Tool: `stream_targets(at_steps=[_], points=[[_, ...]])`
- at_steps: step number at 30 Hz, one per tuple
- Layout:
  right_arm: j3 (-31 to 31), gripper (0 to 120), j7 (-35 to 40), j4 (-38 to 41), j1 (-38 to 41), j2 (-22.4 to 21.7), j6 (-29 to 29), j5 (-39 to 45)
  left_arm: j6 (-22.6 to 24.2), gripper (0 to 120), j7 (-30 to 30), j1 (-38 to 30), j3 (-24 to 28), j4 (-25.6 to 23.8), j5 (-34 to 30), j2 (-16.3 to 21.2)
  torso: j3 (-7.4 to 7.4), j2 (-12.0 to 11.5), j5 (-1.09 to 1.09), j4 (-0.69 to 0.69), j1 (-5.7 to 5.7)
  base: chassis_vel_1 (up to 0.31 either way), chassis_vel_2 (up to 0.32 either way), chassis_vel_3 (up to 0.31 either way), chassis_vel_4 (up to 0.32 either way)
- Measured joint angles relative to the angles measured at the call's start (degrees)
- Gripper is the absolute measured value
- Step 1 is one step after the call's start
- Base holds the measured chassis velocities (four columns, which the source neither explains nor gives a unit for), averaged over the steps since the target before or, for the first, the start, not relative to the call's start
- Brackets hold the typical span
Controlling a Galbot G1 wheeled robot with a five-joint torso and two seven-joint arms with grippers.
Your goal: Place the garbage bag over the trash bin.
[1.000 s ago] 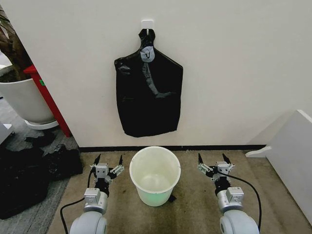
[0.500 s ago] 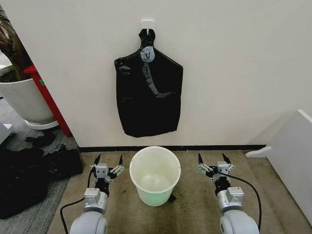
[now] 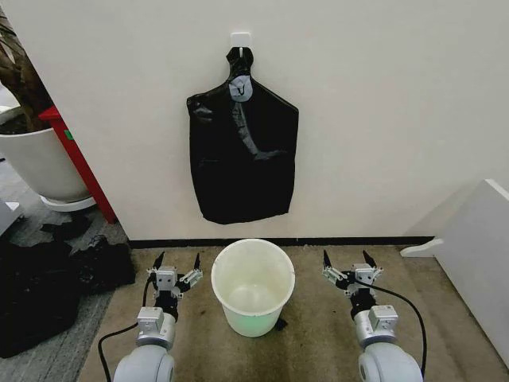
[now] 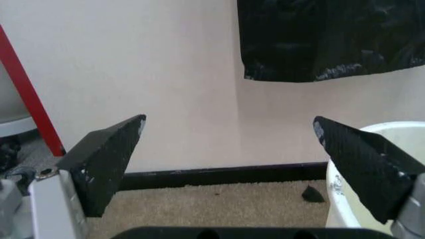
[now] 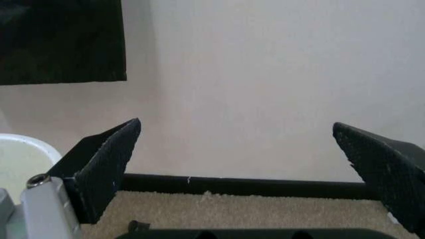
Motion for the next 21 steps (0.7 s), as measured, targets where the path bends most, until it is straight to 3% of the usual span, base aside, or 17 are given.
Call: stream_targets(at_steps=[18, 21], points=[[0.0, 100, 0.0, 0.1, -0.2, 0.0, 0.0, 0.0, 0.0, 100, 0.0, 0.1, 0.0, -0.1, -0.1, 0.1, 0.0, 0.0, 0.0, 0.0, 0.0, 0.0, 0.0, 0.0, 0.0], [0.0, 100, -0.1, 1.6, -1.6, 0.3, 0.5, 0.2, 0.5, 100, -0.4, 2.3, -0.9, -3.0, -2.0, 1.3, 0.0, 0.0, 0.01, 0.01, 0.0, 0.0, 0.0, 0.0, 0.0]])
